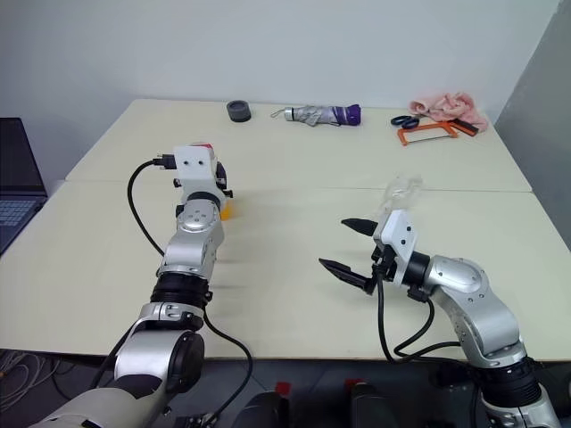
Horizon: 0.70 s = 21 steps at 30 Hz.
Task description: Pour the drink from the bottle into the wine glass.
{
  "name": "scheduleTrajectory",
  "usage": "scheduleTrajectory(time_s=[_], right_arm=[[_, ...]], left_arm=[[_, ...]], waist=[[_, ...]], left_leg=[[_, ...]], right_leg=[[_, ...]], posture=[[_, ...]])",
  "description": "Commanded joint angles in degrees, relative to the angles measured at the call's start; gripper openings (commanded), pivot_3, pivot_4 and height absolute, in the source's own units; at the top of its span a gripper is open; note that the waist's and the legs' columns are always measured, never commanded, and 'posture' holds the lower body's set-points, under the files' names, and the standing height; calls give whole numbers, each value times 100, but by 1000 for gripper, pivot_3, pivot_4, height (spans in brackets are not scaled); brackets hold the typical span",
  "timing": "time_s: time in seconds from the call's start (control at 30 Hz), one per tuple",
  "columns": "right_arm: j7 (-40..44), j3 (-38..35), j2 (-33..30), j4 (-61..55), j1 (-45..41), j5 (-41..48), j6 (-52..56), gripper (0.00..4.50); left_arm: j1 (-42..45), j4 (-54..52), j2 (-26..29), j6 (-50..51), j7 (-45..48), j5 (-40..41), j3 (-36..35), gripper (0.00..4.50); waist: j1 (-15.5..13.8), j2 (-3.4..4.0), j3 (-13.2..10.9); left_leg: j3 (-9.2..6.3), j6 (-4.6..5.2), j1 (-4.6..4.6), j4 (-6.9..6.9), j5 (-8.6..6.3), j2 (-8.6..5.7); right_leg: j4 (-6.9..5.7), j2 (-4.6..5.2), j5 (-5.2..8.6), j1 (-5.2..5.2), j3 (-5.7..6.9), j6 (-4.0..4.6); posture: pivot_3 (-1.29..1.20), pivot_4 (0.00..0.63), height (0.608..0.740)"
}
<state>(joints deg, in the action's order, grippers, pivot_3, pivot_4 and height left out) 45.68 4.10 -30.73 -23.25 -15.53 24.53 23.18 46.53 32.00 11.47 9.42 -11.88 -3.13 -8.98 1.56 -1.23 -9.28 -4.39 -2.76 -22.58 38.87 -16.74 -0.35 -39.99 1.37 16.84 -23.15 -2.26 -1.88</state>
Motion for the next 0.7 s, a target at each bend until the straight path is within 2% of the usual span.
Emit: scheduleTrajectory(time_s=[0.03,0.23,0.4,0.53,0.7], right_arm=[[13,-34,7,-99,-63,20,-78,4500],[-129,-158,-33,-276,6,29,-17,4500],[-430,-442,-186,-748,407,20,127,4500],[-782,-684,-273,-1194,661,47,380,4500],[-1400,-921,-135,-1673,264,545,1189,4500]], left_arm=[[80,-295,53,-287,167,94,2,1905],[-124,-739,-2,-577,1330,679,75,1905],[-322,-1189,-58,-394,3584,1667,465,1901],[-412,-1442,165,-206,5353,2100,973,1894],[-409,-1553,496,42,7136,2332,1572,1893]], waist=[[0,0,0],[-1,0,0],[-12,0,0],[2,0,0],[84,3,-1]], left_leg=[[0,0,0,0,0,0],[1,-1,-2,1,1,1],[-3,-4,-9,2,2,2],[-2,-4,-11,3,2,-3],[-1,-3,-2,1,2,4]], right_leg=[[0,0,0,0,0,0],[0,1,0,-2,-1,0],[2,8,0,-2,3,0],[3,11,0,-2,3,0],[0,-11,0,-2,-4,0]], posture=[[0,150,740],[0,150,740],[0,150,740],[0,150,740],[0,150,740]])
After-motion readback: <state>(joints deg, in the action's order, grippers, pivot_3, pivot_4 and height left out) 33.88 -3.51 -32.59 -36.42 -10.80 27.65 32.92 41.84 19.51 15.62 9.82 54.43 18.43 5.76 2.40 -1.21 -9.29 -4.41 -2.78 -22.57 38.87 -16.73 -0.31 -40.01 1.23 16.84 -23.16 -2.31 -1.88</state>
